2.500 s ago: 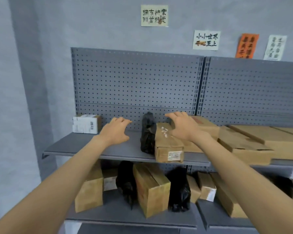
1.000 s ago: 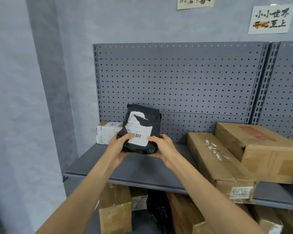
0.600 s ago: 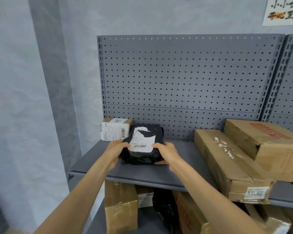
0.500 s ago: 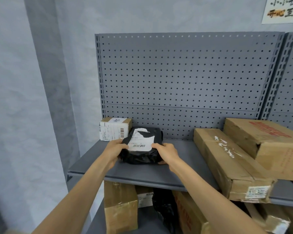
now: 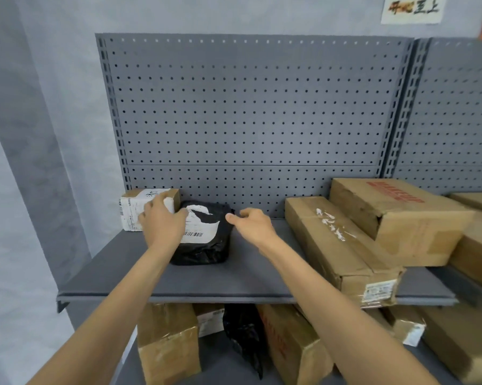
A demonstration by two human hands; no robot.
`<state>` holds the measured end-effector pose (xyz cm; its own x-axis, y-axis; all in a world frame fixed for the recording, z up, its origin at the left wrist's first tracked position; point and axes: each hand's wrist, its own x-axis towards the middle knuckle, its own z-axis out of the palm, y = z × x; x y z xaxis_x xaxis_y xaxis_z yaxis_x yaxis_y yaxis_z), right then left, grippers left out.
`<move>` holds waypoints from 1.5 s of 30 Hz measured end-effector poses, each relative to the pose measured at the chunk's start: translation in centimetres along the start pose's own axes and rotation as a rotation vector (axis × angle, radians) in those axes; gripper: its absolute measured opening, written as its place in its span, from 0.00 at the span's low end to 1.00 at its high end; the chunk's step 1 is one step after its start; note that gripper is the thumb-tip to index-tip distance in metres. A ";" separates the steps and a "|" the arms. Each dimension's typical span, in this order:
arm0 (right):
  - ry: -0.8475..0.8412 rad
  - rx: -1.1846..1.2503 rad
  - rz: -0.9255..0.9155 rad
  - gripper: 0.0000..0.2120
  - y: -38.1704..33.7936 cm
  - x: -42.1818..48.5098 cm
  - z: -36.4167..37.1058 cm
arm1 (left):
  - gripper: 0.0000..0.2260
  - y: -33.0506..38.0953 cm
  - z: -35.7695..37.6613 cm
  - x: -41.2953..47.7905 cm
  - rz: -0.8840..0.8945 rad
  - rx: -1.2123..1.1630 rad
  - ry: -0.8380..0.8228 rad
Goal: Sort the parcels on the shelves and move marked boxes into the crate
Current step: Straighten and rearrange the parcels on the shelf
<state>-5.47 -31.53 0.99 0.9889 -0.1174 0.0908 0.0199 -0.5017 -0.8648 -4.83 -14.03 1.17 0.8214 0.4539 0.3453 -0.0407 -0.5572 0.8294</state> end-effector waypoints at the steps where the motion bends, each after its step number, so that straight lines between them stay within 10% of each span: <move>1: 0.045 -0.020 -0.022 0.25 -0.3 0.1 -1.6 | 0.23 1.4 0.5 -0.5 0.083 -0.003 -0.005; 7: 0.244 -0.389 -0.016 0.17 1.5 -1.2 -11.9 | 0.28 8.1 7.3 -6.6 -0.004 -0.176 -0.597; 13: 0.093 -0.697 0.075 0.18 6.2 -3.8 -15.8 | 0.32 10.6 13.3 -12.4 -0.163 0.028 -1.039; 29: 0.087 -0.354 -0.085 0.20 5.9 -5.7 -15.5 | 0.19 11.7 11.2 -14.2 -0.350 -0.624 -0.822; 39: 0.031 0.286 -0.060 0.37 -1.3 -5.6 -15.7 | 0.37 16.1 5.4 -13.8 0.380 0.073 -0.184; 42: 0.052 0.447 -0.040 0.49 -1.8 -5.3 -15.0 | 0.47 16.0 4.7 -13.8 0.482 0.021 -0.254; 45: 0.009 0.619 -0.025 0.34 -1.0 -5.2 -14.8 | 0.51 15.5 3.7 -13.0 0.446 -0.135 -0.481</move>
<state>-12.84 -43.11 8.70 0.9859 -0.1201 0.1169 0.1276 0.0853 -0.9882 -14.07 -31.09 7.90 0.8700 -0.1779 0.4598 -0.4808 -0.5132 0.7110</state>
